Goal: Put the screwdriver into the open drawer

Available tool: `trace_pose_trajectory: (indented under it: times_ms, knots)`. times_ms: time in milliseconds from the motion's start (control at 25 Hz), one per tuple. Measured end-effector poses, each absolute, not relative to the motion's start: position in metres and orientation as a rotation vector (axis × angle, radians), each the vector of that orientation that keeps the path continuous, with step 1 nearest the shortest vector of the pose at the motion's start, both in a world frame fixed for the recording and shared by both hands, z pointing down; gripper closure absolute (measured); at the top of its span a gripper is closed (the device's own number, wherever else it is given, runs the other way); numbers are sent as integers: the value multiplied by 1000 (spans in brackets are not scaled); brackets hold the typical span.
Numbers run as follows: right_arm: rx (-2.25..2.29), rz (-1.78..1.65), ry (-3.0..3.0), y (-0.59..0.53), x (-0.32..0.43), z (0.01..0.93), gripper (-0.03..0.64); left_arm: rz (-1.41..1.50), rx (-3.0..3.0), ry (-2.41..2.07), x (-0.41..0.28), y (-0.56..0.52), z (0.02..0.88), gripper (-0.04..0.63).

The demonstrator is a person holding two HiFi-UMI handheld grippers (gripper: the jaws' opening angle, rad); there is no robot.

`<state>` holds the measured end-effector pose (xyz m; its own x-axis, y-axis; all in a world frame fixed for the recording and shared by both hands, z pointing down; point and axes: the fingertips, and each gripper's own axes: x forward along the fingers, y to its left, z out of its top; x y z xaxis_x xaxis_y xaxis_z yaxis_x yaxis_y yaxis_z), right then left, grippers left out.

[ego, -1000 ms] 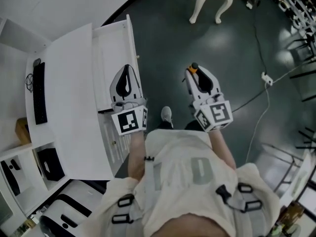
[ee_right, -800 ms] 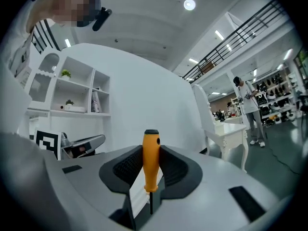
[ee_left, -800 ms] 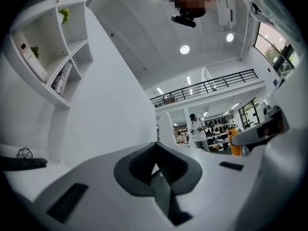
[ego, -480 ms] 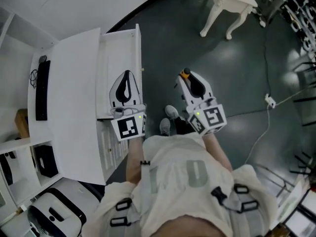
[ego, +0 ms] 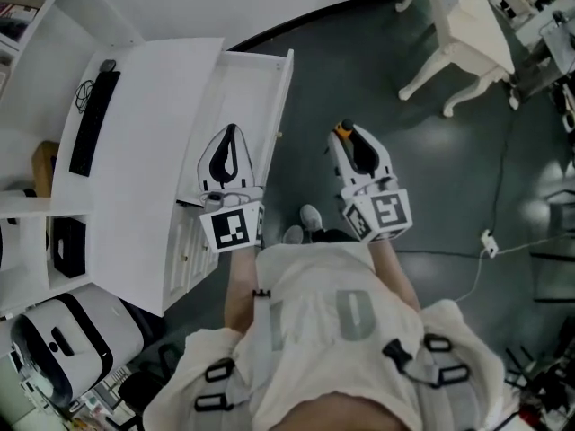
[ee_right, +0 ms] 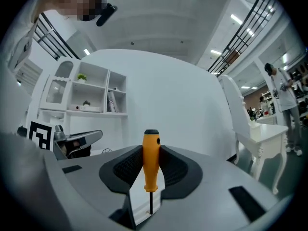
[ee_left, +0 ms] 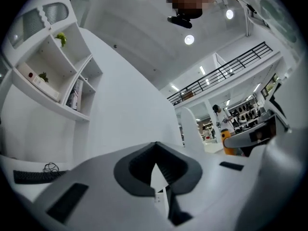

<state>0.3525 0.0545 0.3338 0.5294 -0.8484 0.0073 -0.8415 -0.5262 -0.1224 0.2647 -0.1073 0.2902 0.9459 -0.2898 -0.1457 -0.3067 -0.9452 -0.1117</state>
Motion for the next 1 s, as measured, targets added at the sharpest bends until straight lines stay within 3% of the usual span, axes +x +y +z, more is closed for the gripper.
trace_pose_trajectory:
  times_ms: [480,1000]
  knots:
    - [-2515,23,1932,-14,362,327,515,136,-2846,902,224,-146,296,591]
    - [-2213,-18,2219,-102,305,326,515,71,-2713,1224,145,-196,293,591]
